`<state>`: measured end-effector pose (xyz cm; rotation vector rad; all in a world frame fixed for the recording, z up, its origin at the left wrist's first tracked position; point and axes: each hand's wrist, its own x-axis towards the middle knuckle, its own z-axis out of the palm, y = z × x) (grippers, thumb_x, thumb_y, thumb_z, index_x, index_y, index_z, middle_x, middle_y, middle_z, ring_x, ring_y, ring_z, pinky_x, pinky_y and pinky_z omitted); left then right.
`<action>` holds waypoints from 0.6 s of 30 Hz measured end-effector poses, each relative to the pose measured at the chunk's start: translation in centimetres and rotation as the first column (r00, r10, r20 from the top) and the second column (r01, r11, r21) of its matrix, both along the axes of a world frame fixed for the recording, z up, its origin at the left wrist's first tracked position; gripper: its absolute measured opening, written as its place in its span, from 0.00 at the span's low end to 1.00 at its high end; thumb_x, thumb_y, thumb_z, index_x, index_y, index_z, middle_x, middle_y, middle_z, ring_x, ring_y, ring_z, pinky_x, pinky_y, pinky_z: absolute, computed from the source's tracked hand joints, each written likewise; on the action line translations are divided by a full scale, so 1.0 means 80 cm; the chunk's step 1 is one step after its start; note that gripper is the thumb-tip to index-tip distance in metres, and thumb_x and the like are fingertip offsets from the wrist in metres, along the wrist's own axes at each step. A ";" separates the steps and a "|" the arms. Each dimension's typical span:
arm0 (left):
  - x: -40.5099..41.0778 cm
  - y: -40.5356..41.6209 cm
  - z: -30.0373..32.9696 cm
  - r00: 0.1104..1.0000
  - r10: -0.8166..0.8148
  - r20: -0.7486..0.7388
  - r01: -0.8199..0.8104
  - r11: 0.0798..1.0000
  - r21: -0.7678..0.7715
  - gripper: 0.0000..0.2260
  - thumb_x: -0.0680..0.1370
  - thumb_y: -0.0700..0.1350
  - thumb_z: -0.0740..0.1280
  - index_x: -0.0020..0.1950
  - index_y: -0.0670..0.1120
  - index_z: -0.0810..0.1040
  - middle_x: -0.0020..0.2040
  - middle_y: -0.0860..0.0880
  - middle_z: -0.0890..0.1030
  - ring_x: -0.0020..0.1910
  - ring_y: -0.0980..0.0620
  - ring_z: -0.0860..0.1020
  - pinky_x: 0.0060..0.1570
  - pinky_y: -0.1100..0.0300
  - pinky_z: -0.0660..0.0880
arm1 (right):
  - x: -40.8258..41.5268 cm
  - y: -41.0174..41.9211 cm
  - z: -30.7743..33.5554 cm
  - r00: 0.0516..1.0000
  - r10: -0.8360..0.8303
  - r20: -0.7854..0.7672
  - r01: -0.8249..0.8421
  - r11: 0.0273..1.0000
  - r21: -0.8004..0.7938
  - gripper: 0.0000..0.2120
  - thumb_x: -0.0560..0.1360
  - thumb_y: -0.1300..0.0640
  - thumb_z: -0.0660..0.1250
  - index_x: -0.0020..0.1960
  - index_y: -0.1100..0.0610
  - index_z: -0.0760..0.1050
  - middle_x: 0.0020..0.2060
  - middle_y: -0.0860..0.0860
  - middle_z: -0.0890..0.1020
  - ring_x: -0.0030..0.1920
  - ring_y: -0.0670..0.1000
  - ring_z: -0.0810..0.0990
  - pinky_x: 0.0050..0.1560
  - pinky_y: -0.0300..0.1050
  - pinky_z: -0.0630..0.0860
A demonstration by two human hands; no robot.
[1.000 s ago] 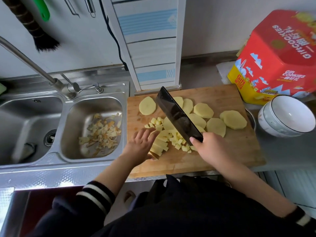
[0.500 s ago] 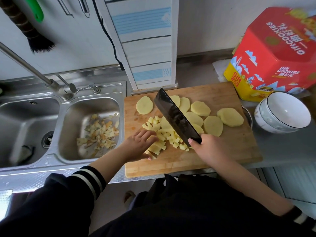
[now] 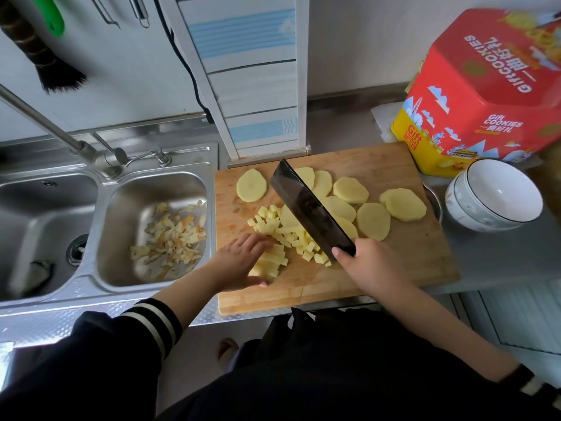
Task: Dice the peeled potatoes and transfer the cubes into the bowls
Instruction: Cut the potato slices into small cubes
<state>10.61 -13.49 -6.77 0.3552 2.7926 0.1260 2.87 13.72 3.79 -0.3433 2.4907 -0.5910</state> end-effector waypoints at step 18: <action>0.065 0.107 -0.037 0.432 0.890 -0.147 -0.834 0.456 0.310 0.38 0.69 0.62 0.72 0.71 0.41 0.68 0.62 0.41 0.72 0.58 0.39 0.70 0.60 0.44 0.70 | 0.014 -0.039 -0.007 0.949 0.309 -0.061 -0.290 0.932 0.217 0.14 0.81 0.46 0.56 0.45 0.53 0.73 0.31 0.45 0.71 0.33 0.49 0.71 0.29 0.42 0.63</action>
